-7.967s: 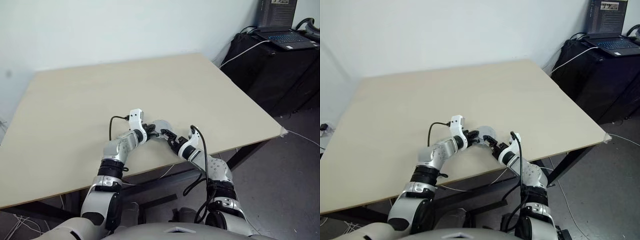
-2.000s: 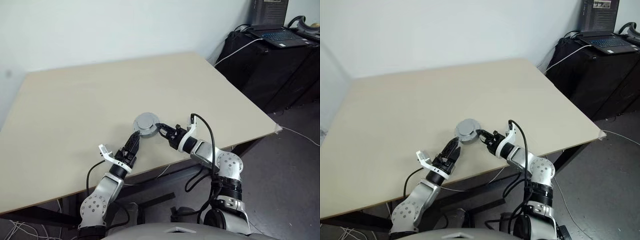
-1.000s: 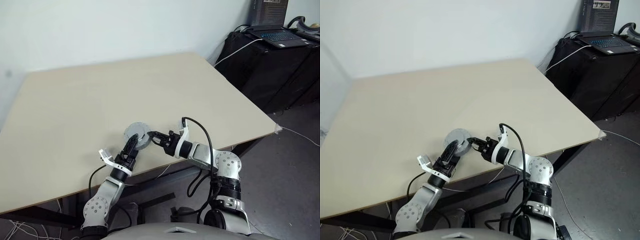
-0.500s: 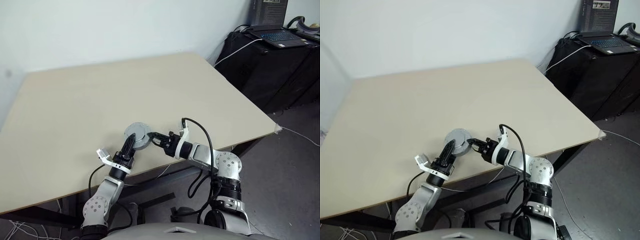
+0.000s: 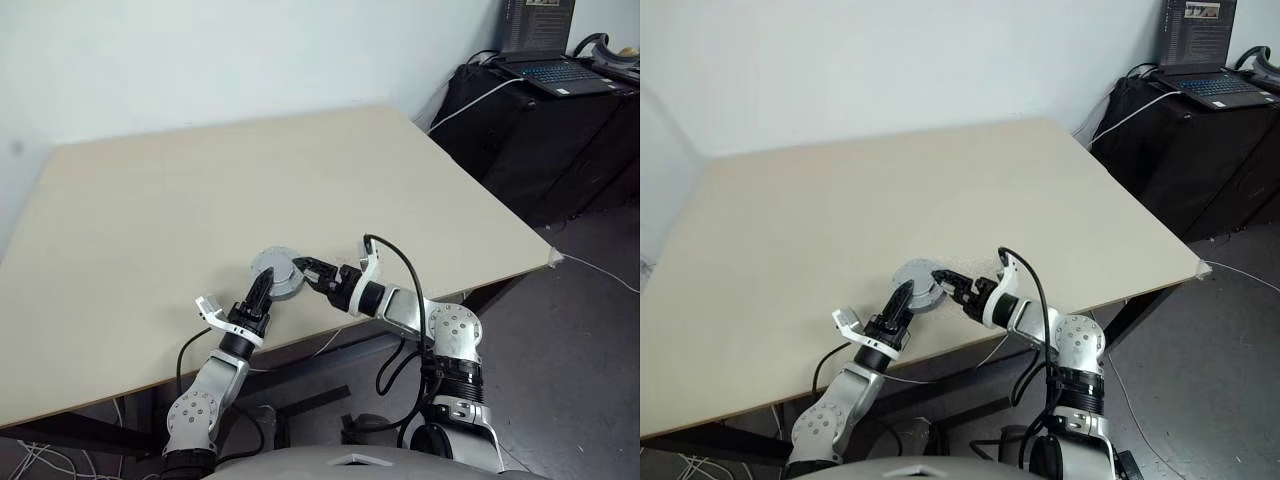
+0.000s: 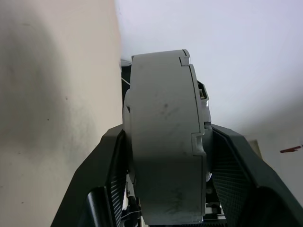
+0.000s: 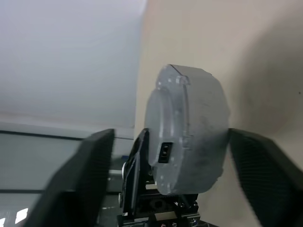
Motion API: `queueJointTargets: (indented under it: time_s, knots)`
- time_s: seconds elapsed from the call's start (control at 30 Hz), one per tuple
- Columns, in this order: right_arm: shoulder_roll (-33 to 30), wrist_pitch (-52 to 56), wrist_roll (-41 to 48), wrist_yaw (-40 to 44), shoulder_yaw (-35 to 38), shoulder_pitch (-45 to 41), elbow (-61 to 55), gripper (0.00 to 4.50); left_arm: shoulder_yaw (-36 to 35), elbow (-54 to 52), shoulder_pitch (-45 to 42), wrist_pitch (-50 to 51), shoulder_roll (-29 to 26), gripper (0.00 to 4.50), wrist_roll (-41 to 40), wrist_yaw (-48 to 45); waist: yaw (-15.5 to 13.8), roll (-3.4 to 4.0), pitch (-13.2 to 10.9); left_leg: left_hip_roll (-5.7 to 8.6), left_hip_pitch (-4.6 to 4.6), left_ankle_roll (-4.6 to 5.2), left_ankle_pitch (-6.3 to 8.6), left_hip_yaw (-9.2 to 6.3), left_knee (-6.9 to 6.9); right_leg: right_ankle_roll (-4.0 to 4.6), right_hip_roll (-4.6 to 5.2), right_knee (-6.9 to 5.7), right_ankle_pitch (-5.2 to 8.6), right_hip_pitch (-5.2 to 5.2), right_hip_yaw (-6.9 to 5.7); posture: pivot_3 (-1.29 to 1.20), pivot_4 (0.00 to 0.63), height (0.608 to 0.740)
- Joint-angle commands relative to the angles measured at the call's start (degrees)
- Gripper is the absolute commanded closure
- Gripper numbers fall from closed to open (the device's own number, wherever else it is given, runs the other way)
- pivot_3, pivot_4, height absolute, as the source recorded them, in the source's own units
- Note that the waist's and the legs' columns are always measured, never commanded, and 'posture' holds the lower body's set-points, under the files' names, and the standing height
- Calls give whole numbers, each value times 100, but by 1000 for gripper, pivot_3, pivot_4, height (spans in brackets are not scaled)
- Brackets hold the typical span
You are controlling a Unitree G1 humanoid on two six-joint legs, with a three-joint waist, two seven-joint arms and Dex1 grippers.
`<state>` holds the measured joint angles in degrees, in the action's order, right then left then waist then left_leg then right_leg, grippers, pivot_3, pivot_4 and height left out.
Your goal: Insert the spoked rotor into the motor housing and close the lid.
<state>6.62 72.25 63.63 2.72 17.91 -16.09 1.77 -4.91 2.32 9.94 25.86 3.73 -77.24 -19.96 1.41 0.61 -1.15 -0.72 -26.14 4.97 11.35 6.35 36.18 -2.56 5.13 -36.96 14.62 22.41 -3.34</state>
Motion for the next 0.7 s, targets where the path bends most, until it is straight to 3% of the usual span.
queueJointTargets:
  time_s: [0.03, 0.23, 0.57, 0.7]
  knots:
    - [462, -163, 227, 152, -273, 360, -364, 0, 10, -290, 4, -105, 735, 2346, 33, 53, -1, 0, 0, 0, 0, 0, 0, 0, 0, 0, 0, 0, 0, 0, 1, 0, 0, 740]
    - [357, -542, -12, 12, -284, 427, -568, 0, -14, -408, 13, -376, 797, 2360, 195, 267, -8, 0, 0, 0, -1, 0, 0, 1, 0, 0, 2, 1, 0, 0, 0, 0, 0, 740]
    - [-817, -1585, -1460, 989, -1822, 892, -1673, 0, -390, -541, -440, -1056, 588, 2361, 424, 976, -15, -14, 9, 0, -2, 3, 2, 7, 6, -5, 3, 1, -6, 3, 6, 0, 0, 740]
    - [-1010, -1966, -1735, 1349, -2097, 1016, -1803, 0, -689, -390, -794, -1184, 455, 2363, 418, 1153, -32, -31, 19, 0, -2, 4, 2, 7, 11, -10, 3, 3, -13, 0, 5, 0, 0, 740]
